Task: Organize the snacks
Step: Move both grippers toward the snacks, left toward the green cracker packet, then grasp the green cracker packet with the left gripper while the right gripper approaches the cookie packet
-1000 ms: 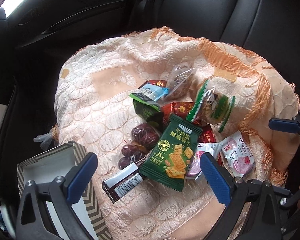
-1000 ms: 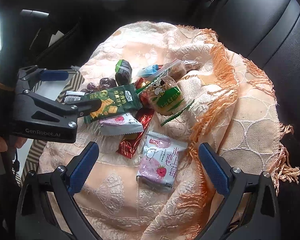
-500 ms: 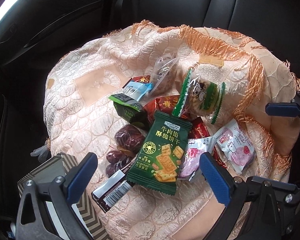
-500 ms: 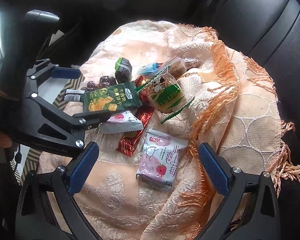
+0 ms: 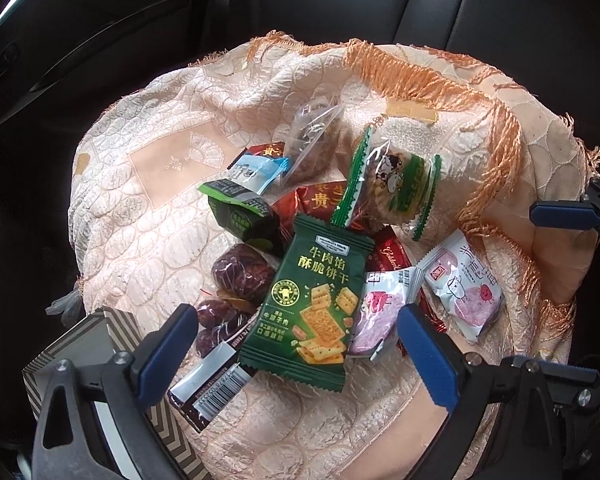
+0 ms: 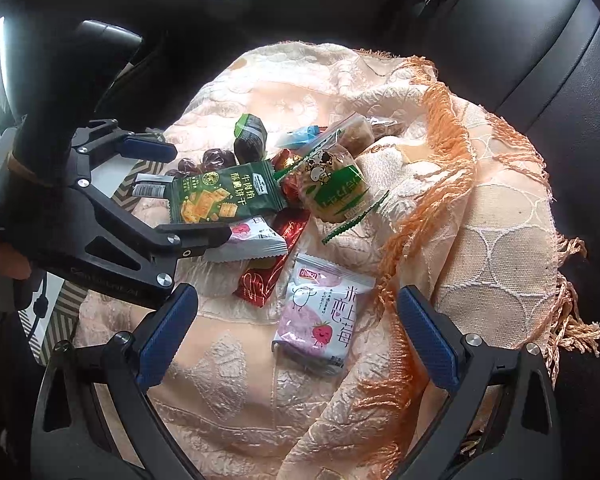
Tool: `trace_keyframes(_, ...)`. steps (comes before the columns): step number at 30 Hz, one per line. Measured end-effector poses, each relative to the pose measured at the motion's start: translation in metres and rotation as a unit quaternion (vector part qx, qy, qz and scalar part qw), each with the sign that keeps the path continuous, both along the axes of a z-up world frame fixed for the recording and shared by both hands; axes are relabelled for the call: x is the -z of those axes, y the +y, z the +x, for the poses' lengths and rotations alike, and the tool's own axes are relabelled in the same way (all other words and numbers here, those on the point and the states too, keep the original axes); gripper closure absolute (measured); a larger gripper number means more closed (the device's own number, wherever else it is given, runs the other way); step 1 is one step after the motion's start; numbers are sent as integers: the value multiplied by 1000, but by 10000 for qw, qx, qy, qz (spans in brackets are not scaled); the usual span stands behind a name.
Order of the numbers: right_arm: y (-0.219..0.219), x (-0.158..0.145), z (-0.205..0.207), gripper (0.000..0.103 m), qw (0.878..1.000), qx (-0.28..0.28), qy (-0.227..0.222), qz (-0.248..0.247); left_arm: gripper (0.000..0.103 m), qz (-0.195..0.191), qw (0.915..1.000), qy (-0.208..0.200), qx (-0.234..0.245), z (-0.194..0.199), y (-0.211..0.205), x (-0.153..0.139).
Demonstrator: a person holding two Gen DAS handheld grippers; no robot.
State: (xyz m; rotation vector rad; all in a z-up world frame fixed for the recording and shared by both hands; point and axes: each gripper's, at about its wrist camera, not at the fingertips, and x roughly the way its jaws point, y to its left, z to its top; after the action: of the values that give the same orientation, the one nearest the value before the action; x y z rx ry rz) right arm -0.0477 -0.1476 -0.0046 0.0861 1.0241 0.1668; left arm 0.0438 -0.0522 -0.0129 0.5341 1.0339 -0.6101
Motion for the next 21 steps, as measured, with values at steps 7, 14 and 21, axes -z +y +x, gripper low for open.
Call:
trace_keyframes(7, 0, 0, -2, 3, 10000, 3, 4, 10, 9, 118, 9999, -5, 51, 4, -5, 3)
trace_keyframes(14, 2, 2, -1, 3, 10000, 20, 74, -22, 9, 370, 9989, -23, 274, 4, -13, 7)
trace_keyframes(21, -1, 3, -2, 3, 10000, 12, 68, 58, 18, 460, 9982, 131, 364, 9, -19, 11)
